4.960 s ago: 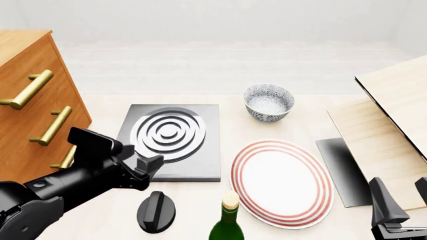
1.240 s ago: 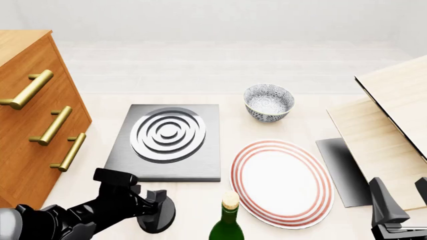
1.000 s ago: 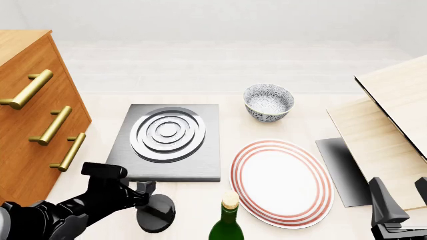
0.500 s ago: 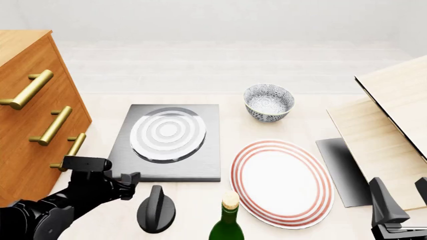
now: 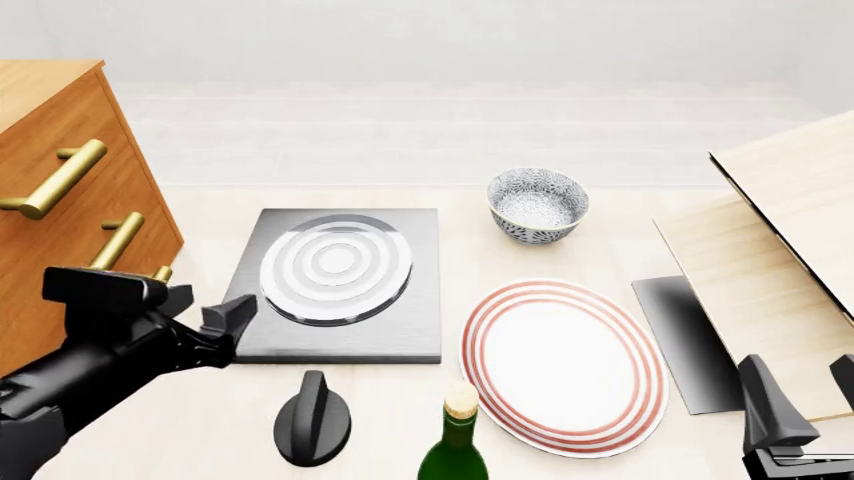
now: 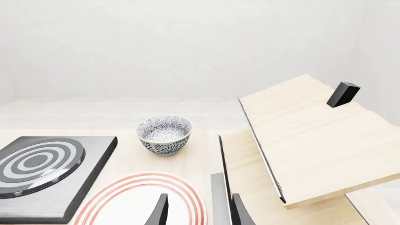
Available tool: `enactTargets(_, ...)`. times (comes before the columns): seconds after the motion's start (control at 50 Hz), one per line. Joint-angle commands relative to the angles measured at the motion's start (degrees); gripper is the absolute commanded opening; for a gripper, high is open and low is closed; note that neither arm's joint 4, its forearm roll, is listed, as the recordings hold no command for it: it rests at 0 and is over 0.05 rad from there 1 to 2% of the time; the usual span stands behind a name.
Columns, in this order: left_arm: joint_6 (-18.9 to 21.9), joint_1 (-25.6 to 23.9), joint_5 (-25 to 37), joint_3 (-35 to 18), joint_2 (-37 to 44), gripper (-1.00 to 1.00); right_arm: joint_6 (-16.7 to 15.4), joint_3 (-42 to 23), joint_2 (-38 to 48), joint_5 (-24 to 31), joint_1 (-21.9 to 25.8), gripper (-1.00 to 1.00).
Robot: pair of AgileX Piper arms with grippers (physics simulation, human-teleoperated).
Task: Turn on the stove.
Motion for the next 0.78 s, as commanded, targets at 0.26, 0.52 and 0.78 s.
enactTargets(0.26, -2.25, -2.10, 4.07, 1.06, -21.74, 1.00, -0.01, 0.00, 0.00, 0.00, 0.00, 1.00)
enactTargets(0.52, -7.80, -4.40, -0.36, 4.63, -33.19, 1.00, -0.01, 0.00, -0.01, 0.01, 0.00, 1.00)
enactTargets(0.78, -8.51, -6.62, -2.70, 7.23, -39.47, 1.00, 0.00, 0.00, 0.00, 0.00, 0.00, 1.00)
